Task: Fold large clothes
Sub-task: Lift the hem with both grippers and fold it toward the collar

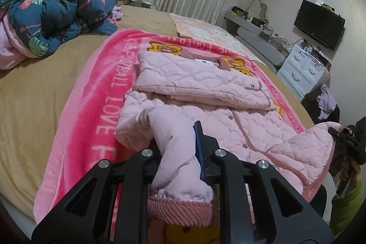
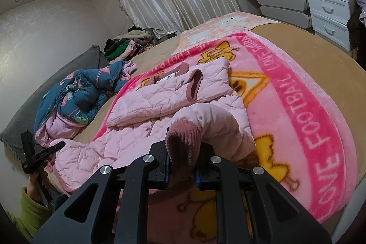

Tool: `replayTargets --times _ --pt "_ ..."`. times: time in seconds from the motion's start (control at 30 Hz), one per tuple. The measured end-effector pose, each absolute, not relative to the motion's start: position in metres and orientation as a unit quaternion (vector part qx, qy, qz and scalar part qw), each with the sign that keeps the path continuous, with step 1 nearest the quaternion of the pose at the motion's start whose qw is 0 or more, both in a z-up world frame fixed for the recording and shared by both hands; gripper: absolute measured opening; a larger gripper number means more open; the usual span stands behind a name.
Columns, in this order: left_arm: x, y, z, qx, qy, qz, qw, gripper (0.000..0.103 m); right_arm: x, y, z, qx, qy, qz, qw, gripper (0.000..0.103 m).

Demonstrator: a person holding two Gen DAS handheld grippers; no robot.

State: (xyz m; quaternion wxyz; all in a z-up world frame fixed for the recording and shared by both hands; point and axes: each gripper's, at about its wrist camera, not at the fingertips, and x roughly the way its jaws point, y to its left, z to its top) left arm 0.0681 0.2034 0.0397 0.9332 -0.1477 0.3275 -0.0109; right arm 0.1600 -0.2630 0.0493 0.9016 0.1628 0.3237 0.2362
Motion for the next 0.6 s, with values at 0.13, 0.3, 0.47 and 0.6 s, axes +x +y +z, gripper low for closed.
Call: replayTargets --times 0.13,0.3,0.47,0.6 --pt "0.076 0.203 0.045 -0.142 0.327 -0.006 0.934 0.011 0.166 -0.259 0.055 0.154 0.316 0.231 0.907 0.014" --pt "0.086 0.202 0.051 -0.132 0.324 -0.001 0.937 0.012 0.176 -0.256 0.061 0.152 0.312 0.228 0.91 0.014" --pt "0.098 0.206 0.056 -0.131 0.322 0.004 0.938 0.012 0.187 -0.253 0.07 0.148 0.306 0.225 0.913 0.014" --pt "0.106 0.211 0.06 -0.136 0.32 0.008 0.938 0.012 0.196 -0.25 0.078 0.145 0.303 0.222 0.915 0.014"
